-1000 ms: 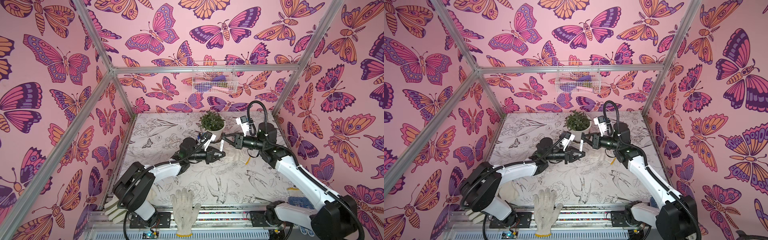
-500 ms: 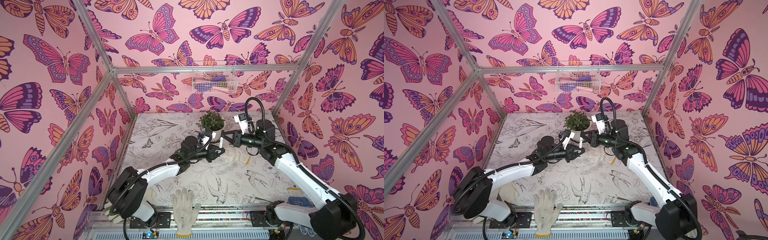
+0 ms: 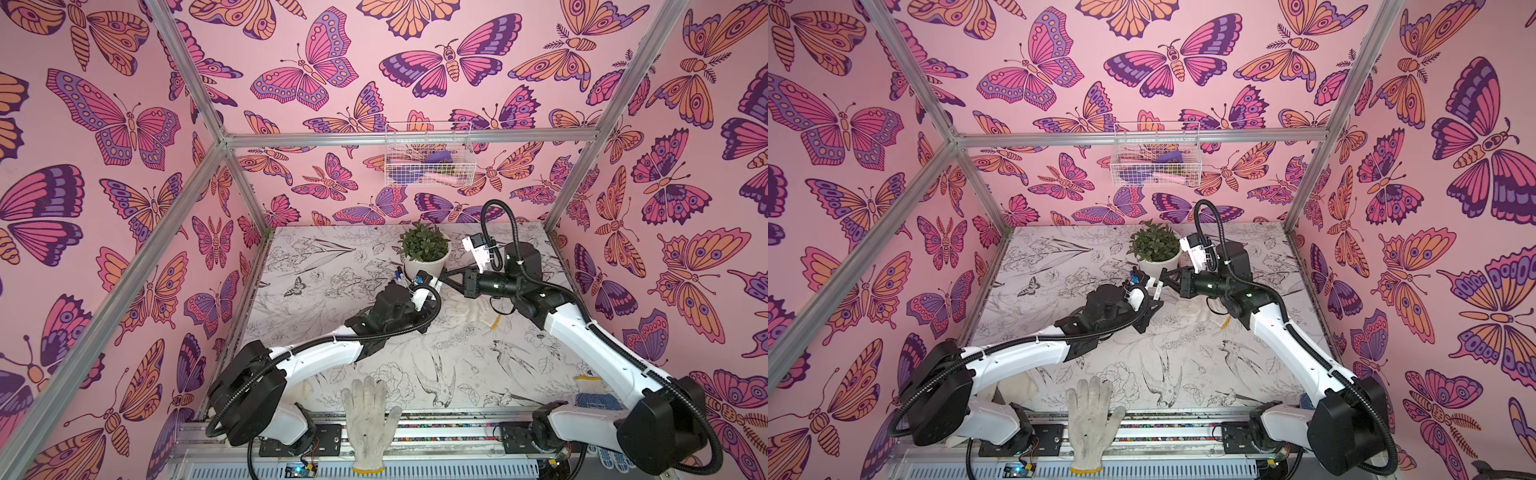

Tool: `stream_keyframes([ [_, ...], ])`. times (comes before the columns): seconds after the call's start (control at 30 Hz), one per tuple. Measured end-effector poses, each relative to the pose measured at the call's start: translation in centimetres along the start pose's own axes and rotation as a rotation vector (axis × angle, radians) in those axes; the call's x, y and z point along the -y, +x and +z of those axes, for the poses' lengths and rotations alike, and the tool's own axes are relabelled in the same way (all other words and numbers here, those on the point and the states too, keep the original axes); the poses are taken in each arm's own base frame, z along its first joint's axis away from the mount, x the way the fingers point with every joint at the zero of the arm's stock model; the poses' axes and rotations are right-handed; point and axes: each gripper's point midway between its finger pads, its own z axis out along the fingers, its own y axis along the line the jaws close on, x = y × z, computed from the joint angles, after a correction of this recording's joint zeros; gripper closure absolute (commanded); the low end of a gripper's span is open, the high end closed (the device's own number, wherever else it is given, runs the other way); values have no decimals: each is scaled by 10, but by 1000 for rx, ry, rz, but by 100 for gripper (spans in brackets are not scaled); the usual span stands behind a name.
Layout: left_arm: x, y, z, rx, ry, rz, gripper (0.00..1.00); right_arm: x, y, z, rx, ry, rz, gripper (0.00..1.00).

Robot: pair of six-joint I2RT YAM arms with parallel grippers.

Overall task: Insert the pens into the pen caps
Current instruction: 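Press the black cap down onto the marker tip while the left gripper holds it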

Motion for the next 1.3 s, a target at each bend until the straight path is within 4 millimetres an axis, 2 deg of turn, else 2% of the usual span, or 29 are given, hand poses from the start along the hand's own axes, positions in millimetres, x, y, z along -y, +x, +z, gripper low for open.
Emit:
stream_keyframes([
  [0.17,1,7,-1,-5,4,2,100,0,7,2,-25,3,59,78],
  [0.43,9,-3,-2,52,38,37,100,-7,16,0,-67,-30,148,65],
  [0.57,11,3,-2,45,53,47,100,-8,18,0,-75,-30,169,63],
  [0.93,14,15,-3,19,77,44,100,-4,5,-4,-29,-5,181,73],
  [1.03,15,16,-3,18,81,43,100,-3,3,-3,-21,-2,191,78],
  [1.23,12,18,-3,9,71,14,100,12,-1,-1,-2,47,178,100],
  [1.3,12,18,-3,7,70,11,100,13,0,0,-4,49,177,100],
])
